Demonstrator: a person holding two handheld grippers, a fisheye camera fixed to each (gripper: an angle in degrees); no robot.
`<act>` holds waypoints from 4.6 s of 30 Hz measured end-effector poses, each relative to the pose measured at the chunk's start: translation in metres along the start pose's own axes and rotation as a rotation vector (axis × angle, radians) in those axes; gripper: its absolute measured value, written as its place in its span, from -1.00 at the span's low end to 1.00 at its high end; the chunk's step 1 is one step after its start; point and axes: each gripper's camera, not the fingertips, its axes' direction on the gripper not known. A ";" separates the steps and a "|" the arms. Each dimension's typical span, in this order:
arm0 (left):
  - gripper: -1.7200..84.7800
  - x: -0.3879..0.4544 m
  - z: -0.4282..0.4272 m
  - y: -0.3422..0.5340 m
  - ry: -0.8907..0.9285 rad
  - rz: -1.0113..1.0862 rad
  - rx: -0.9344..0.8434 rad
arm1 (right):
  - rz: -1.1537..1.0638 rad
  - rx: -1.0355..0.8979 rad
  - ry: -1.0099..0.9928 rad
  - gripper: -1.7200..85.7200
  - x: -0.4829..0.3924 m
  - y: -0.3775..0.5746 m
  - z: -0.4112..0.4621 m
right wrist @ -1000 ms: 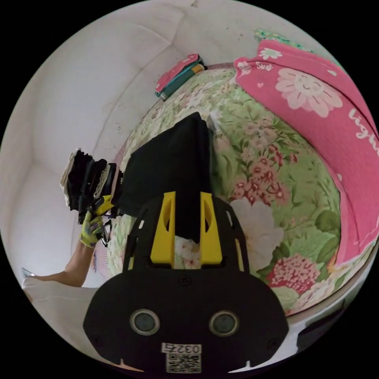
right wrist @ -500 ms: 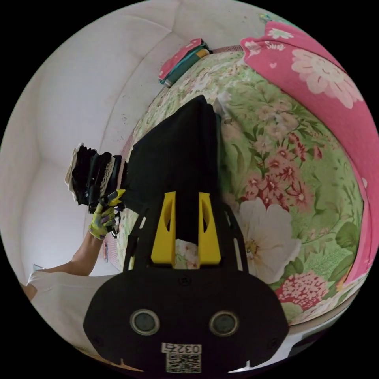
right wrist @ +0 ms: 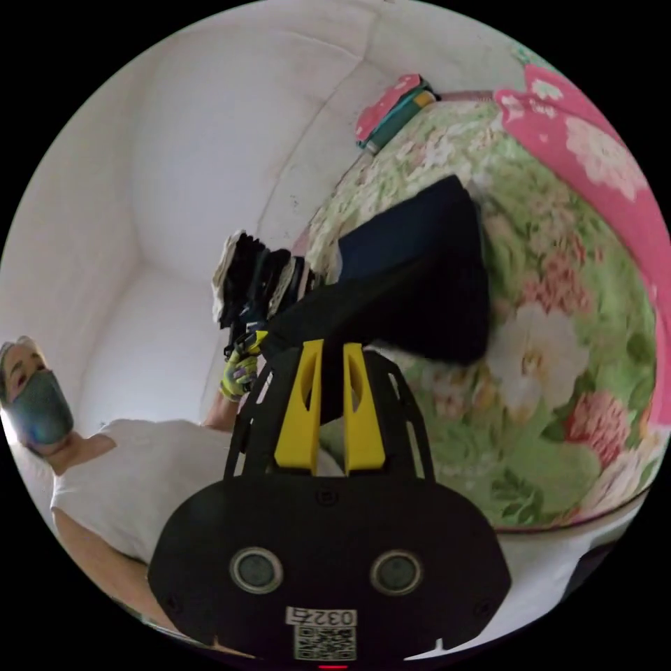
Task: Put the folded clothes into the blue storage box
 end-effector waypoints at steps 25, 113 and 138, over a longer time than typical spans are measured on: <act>-0.89 -0.206 0.047 0.077 0.024 -0.199 -0.024 | 0.156 -0.104 0.036 -0.80 0.101 0.115 0.058; -0.95 -0.557 0.663 0.336 -0.265 0.081 -1.787 | 1.252 0.738 0.133 -0.84 0.389 0.804 0.130; -0.91 -0.594 0.632 0.458 -0.236 0.165 -2.018 | 1.527 0.853 0.426 -0.77 0.361 0.835 0.120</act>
